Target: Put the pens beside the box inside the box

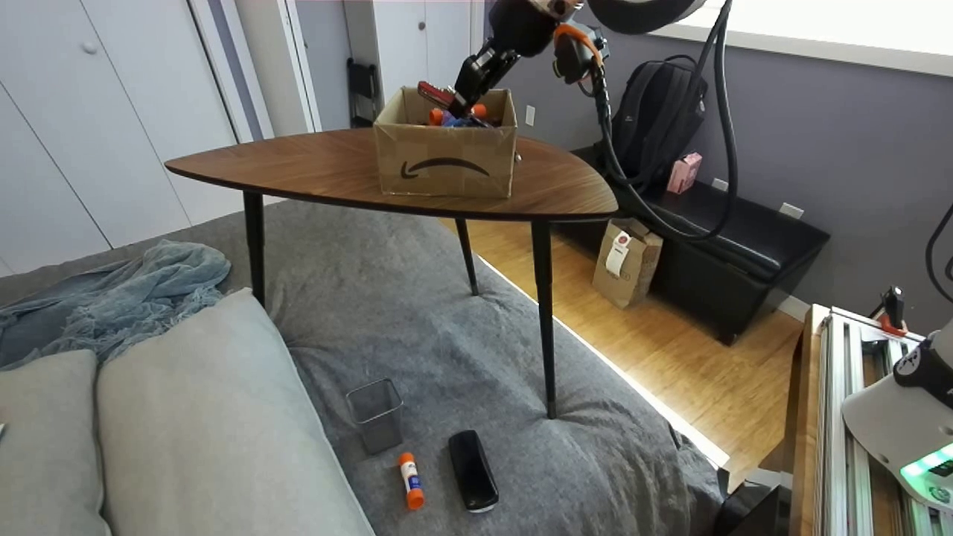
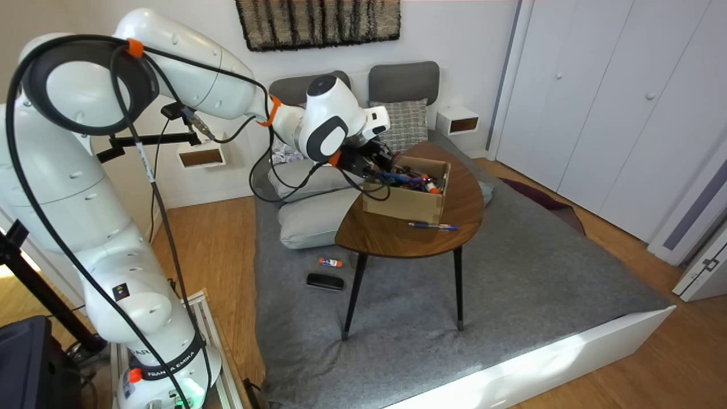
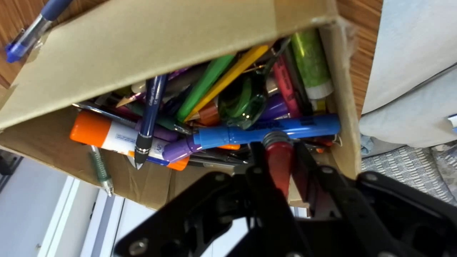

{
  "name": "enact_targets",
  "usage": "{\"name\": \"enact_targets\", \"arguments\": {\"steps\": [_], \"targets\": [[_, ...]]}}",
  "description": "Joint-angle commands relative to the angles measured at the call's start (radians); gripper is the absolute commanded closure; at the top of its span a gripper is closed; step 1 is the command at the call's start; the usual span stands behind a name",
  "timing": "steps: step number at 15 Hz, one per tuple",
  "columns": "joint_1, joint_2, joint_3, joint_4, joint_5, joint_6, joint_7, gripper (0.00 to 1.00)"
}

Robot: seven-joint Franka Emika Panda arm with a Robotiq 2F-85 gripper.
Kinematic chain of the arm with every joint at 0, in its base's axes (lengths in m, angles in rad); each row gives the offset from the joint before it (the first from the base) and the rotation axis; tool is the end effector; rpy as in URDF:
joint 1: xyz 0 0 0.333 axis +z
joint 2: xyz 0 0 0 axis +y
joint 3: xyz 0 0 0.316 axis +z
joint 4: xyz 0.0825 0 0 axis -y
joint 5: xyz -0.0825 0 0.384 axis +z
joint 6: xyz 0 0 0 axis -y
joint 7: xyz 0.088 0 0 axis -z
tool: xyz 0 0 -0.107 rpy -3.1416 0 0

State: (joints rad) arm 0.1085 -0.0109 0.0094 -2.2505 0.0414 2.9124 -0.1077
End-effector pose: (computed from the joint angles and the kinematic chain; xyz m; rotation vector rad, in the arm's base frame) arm 0.5633 0.0642 0.4476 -2.9285 -0.2770 -1.0283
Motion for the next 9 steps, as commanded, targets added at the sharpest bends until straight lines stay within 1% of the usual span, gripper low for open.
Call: {"name": "enact_targets", "arguments": {"steps": [1, 2, 3, 5, 6, 7, 9], "targets": [[0.003, -0.001, -0.001, 0.033, 0.083, -0.059, -0.107, 0.62], [0.002, -0.002, -0.002, 0.037, 0.097, -0.071, -0.124, 0.51], [0.002, -0.005, -0.002, 0.044, 0.118, -0.086, -0.136, 0.45], [-0.007, -0.013, -0.009, 0.061, 0.119, -0.113, -0.112, 0.30], [-0.013, -0.017, -0.015, 0.069, 0.104, -0.116, -0.078, 0.24], [-0.041, -0.024, -0.006, 0.076, 0.054, -0.134, -0.019, 0.16], [-0.063, -0.033, -0.036, 0.082, -0.079, -0.165, 0.139, 0.03]]}}
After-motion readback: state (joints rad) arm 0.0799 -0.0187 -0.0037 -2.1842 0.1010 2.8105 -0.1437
